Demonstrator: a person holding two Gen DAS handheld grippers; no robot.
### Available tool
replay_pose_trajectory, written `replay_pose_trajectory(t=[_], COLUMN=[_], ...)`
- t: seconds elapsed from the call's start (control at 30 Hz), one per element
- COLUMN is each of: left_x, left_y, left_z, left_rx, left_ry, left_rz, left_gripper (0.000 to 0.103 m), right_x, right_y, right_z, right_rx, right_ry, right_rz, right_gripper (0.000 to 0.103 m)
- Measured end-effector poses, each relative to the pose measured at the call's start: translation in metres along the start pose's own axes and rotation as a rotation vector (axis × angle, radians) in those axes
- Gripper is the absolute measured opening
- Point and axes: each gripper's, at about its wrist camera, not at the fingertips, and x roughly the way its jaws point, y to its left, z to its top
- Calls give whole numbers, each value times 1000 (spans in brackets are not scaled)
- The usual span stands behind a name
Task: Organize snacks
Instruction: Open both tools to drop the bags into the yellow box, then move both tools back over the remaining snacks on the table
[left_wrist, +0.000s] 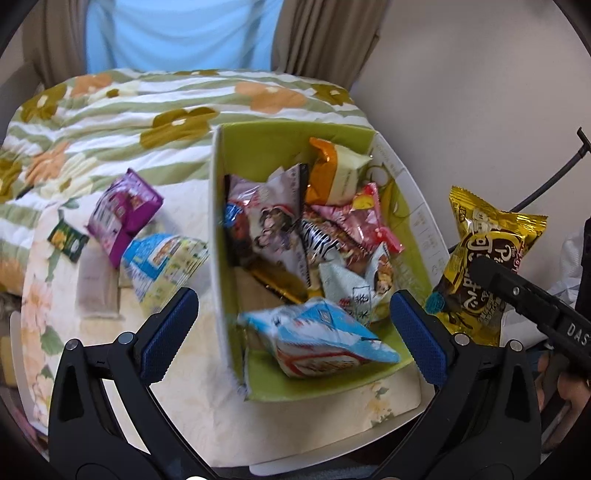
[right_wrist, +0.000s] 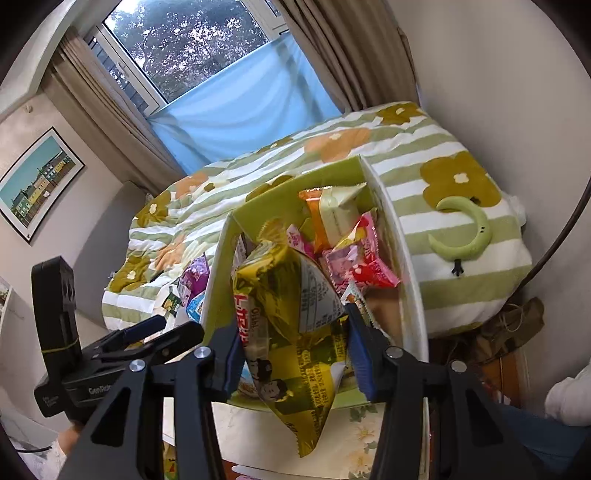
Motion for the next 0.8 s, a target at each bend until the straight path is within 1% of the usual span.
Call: replay_pose_trajectory(t=[0.23,0.33,0.43,0.5,0.57,0.6,0.63,0.67,0.8], left_x=[-16,-21,-25,-24,-23,-23,-22,-22,-21], left_y=[18,25,29,33,36,37,37,38,38], left_z=[-4,-3,0,0,-2,-4,-6,-7,-12], left_rx=[-20,-30,-37,-44,-48,-47,-45,-41,-34], left_ry=[-13,-17,-20,-15,-8,-6,-4,-1,6], left_rz=[20,25,30,30,30,32,36,42,50], left_gripper=[102,102,102,102,102,102,102,102,102], right_x=[8,18,32,42,51,52,52,51,45], right_y=[18,30,38,41,42,41,41,40,37], right_z=[7,10,12,11,7,5,2,-1,-9], right_rx=[-40,-84,-96,-100,-90,-89,-91,-94,-103], right_ry=[24,32,57,79,101,103,102,87,49], right_rz=[38,34,42,19,-3,-9,-14,-17,-39], right_gripper=[45,45,47,48,56,76,98,103,103])
